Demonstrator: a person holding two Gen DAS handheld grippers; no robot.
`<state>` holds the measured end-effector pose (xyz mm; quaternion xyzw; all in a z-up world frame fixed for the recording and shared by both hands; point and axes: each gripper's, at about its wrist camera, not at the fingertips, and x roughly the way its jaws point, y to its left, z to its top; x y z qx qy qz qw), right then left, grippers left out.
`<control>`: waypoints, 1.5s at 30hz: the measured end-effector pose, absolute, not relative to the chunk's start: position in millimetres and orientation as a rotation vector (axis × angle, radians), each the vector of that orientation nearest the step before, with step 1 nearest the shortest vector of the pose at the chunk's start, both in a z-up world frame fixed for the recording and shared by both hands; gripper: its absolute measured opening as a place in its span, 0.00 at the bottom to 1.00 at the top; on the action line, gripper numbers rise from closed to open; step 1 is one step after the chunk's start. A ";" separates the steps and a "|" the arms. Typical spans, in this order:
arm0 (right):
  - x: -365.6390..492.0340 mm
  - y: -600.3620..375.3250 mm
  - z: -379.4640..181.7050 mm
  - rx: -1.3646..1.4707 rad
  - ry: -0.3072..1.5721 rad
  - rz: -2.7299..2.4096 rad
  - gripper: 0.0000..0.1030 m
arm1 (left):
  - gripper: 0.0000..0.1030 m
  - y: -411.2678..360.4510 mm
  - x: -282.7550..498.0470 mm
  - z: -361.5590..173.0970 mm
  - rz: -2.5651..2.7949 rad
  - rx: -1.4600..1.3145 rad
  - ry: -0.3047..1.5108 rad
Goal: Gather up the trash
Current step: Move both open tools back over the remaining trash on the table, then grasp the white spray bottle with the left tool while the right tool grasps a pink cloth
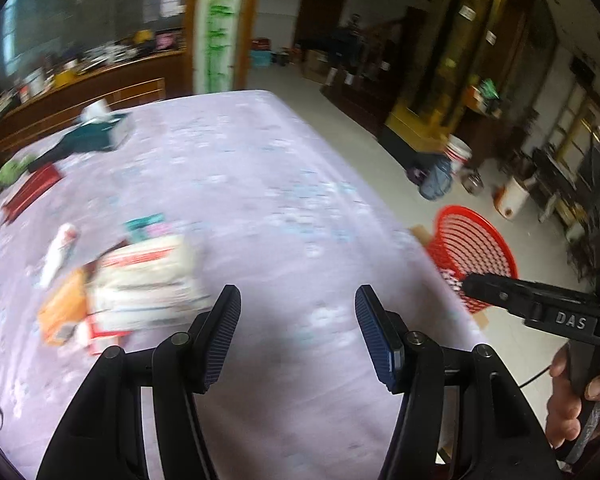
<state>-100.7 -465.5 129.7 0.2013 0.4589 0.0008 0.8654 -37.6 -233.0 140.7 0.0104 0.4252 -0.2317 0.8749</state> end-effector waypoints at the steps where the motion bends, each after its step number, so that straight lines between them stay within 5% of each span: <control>1: -100.6 -456.7 130.2 0.410 0.965 0.009 0.52 | 0.57 -217.7 -35.5 140.2 -0.465 0.010 0.890; 16: -57.2 -384.8 142.9 0.392 1.006 0.093 0.52 | 0.57 -26.7 80.4 97.1 -0.151 -0.046 0.994; 27: -3.3 -343.8 144.6 0.382 1.036 0.150 0.52 | 0.56 -20.8 164.0 35.4 -0.170 -0.036 1.123; 32: 25.1 -336.7 139.6 0.412 1.047 0.182 0.50 | 0.32 -26.0 181.1 21.2 -0.181 -0.032 1.149; 45: 133.3 -292.4 83.9 0.439 1.164 0.285 0.43 | 0.29 -17.8 132.1 46.5 -0.224 -0.028 1.065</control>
